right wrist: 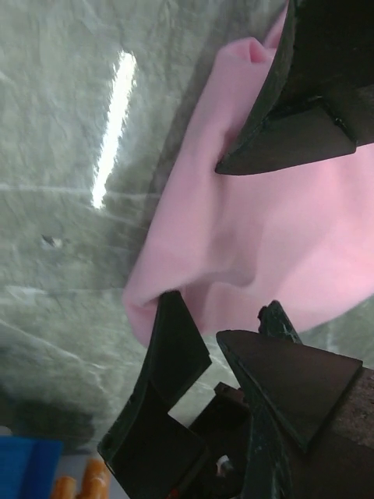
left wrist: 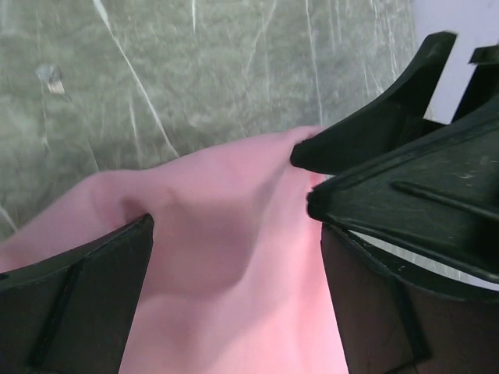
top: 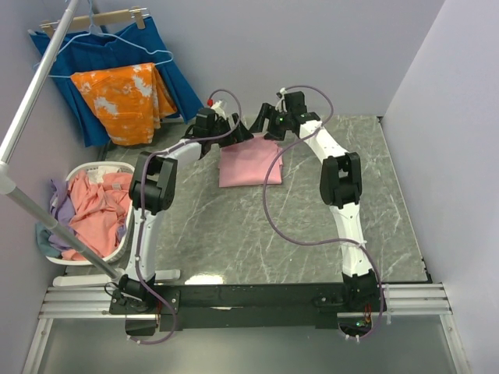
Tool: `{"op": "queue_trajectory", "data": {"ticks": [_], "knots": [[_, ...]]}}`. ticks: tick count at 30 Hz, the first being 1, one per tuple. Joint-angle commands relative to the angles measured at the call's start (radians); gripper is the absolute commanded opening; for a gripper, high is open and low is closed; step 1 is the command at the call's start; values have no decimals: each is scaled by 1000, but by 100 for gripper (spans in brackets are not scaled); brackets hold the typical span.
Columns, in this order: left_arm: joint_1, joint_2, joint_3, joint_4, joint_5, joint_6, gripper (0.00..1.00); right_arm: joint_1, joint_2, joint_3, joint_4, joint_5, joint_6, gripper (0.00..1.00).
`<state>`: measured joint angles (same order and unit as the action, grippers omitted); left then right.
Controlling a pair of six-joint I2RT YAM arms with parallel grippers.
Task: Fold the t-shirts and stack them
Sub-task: Fold the long partially folded tshirt into a neat square
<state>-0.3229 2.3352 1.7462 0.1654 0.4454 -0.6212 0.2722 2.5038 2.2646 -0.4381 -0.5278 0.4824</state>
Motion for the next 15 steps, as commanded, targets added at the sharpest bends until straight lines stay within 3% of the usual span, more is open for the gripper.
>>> {"op": "queue_trajectory", "data": {"ticks": [1,8,15], "knots": [[21,94,146,5,13,23,93,-31,59,62,-11,22,38,86],[50,127,144,-7,-2,24,94,-70,61,16,-11,80,39,87],[71,15,27,97,-5,8,94,-94,-64,-104,48,106,-8,87]]}}
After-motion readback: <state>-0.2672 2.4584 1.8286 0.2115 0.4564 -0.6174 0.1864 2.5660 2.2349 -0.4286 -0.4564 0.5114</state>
